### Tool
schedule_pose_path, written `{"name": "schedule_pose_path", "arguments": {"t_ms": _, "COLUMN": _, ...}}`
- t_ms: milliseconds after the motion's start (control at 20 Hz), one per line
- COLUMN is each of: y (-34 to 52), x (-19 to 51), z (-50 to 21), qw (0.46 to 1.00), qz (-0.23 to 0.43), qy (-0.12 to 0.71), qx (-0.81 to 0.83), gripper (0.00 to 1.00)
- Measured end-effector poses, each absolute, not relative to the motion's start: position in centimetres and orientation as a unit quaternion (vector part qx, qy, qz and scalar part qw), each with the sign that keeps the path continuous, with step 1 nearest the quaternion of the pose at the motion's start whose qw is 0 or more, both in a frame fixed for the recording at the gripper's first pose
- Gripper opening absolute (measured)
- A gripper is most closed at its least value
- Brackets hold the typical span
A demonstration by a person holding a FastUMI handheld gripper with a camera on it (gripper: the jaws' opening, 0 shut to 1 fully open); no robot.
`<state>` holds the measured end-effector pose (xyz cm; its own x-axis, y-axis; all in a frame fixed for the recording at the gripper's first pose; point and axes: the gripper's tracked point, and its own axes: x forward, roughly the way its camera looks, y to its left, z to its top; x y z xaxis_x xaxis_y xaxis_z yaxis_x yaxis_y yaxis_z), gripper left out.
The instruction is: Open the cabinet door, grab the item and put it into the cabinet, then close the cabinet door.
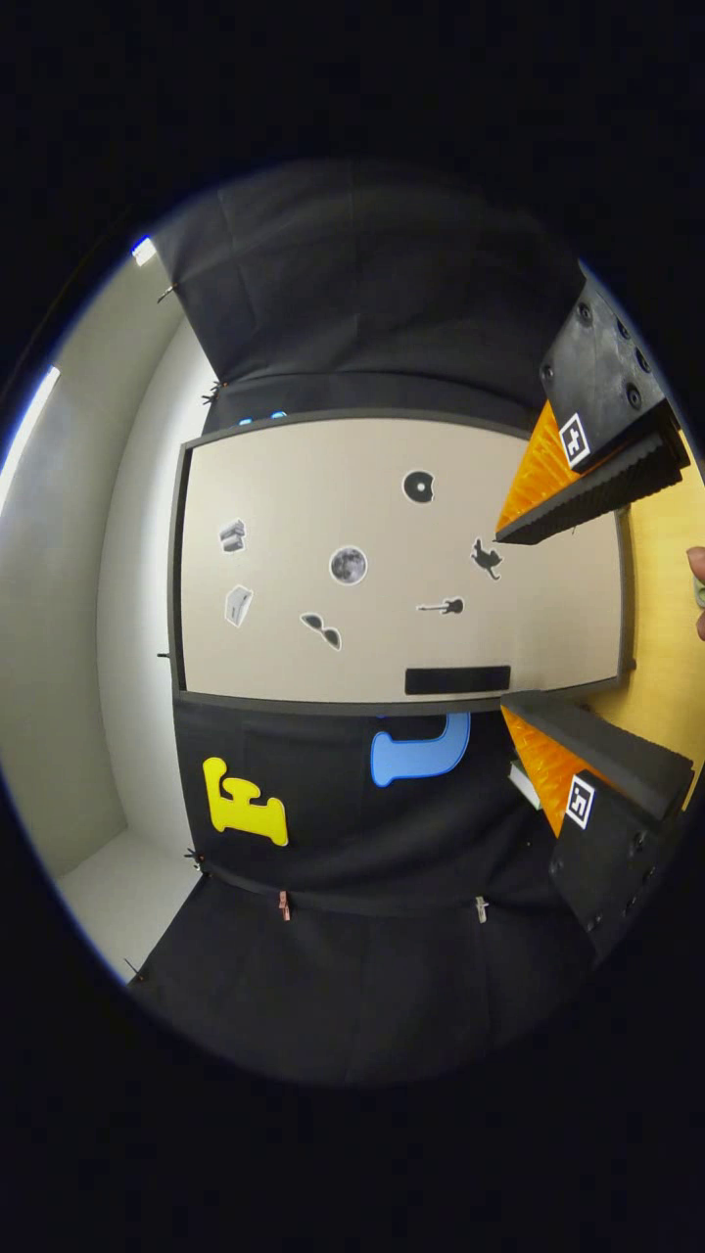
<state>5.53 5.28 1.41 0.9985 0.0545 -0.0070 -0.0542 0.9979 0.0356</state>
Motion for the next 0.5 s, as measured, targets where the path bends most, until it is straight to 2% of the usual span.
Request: {"name": "schedule_pose_path", "arguments": {"t_ms": 500, "y": 11.2, "x": 17.6, "z": -2.0, "qw": 0.998, "qz": 0.04, "qy": 0.023, "qx": 0.031, "gripper": 0.97}}
